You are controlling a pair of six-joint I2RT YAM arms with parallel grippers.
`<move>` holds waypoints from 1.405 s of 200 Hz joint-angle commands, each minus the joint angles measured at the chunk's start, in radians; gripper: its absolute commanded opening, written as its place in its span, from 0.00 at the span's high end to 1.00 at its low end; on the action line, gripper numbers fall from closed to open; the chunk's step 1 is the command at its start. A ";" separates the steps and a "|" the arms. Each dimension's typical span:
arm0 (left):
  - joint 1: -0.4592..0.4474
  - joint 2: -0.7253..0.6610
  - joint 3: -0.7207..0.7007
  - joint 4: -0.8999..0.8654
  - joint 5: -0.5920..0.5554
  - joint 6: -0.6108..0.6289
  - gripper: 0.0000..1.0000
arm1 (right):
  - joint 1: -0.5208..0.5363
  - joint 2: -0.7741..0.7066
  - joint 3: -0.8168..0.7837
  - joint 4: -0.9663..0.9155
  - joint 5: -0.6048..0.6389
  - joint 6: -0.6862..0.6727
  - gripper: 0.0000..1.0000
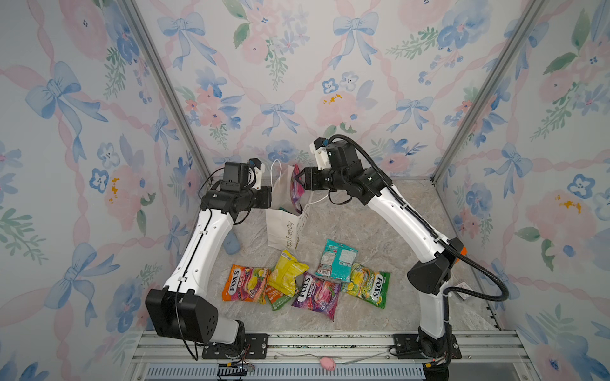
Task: Place the snacks into the paper bag
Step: Place the snack in the paper bag, then pick up the snack at the center of the table.
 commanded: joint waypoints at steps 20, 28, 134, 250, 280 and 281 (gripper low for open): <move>-0.005 -0.030 0.016 0.016 -0.001 -0.007 1.00 | -0.017 -0.092 -0.044 0.076 -0.022 0.003 0.43; -0.005 -0.028 0.016 0.016 -0.001 -0.006 1.00 | -0.025 -0.121 -0.083 0.099 -0.023 0.004 0.42; -0.002 -0.027 -0.001 0.018 -0.001 0.001 1.00 | -0.176 -0.648 -0.976 0.267 0.076 0.109 0.38; 0.000 -0.038 -0.017 0.026 -0.016 -0.002 1.00 | -0.190 -0.710 -1.533 0.370 -0.056 0.356 0.41; 0.000 -0.038 -0.019 0.027 -0.013 0.000 1.00 | -0.191 -0.675 -1.578 0.433 -0.091 0.390 0.41; 0.000 -0.038 -0.019 0.028 -0.013 0.000 1.00 | -0.191 -0.674 -1.579 0.434 -0.092 0.392 0.41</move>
